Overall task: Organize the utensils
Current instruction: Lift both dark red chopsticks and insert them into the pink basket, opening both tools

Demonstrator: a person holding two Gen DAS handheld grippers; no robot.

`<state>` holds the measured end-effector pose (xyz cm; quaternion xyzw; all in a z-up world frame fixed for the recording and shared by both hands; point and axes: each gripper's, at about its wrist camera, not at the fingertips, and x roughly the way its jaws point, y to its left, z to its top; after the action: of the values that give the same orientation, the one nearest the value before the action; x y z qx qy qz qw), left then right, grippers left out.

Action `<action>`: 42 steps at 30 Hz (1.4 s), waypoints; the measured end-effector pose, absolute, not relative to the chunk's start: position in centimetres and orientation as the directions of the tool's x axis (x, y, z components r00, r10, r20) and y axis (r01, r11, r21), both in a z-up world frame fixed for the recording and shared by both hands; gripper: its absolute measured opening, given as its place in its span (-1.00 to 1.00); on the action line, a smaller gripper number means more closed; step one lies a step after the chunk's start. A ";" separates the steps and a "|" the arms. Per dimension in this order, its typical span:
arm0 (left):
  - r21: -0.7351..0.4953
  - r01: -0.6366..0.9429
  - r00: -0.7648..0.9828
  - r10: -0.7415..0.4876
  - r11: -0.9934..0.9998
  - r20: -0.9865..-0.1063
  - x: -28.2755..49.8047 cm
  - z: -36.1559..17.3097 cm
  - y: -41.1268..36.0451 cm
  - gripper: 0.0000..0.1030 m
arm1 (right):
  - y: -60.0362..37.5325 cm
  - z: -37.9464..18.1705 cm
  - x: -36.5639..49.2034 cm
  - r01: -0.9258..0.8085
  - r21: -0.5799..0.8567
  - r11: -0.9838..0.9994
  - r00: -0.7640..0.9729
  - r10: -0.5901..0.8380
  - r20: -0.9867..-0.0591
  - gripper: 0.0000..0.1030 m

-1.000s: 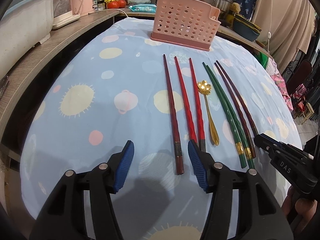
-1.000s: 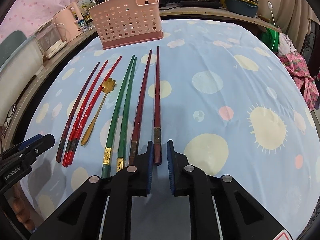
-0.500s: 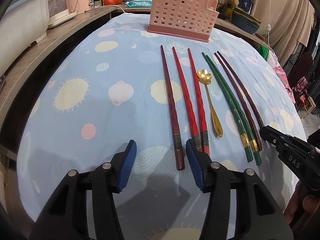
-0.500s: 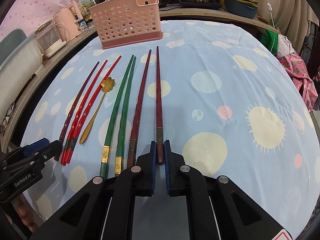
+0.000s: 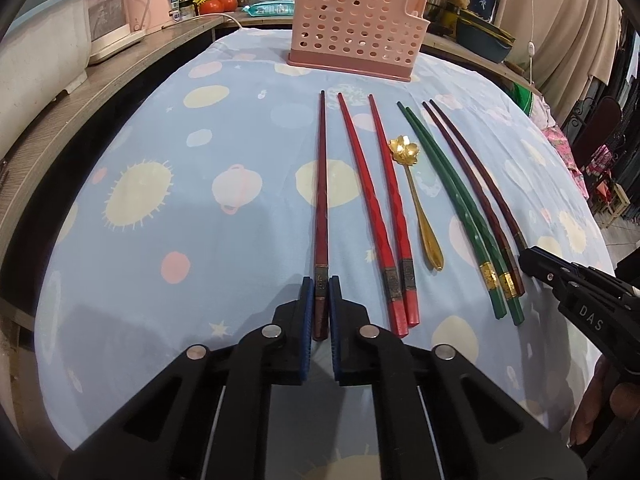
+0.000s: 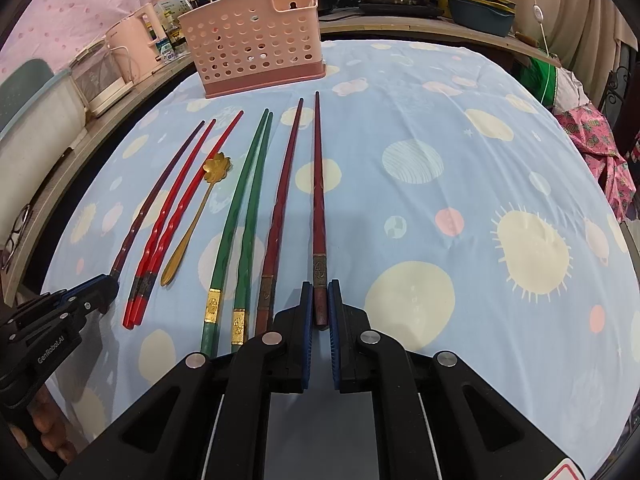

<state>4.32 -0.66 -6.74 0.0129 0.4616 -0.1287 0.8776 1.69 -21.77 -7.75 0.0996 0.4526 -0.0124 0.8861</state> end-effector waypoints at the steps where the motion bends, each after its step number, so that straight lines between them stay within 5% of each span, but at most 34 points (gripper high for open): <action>1: -0.100 0.238 0.539 -0.217 0.966 -0.814 4.3 -6.6 -0.6 -0.86 | -21.8 -7.7 1.6 0.113 0.169 0.979 0.590 0.071 -0.805 -0.87; 42: -0.199 0.221 0.790 -0.295 0.955 -0.538 9.4 11.6 1.9 -0.87 | -27.1 8.8 4.3 0.087 0.329 0.940 0.852 0.101 -0.514 -0.86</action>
<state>9.41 1.93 11.58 -0.0628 0.2942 -0.1366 0.9438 4.29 -27.13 8.82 0.1729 0.2720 0.0036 0.9466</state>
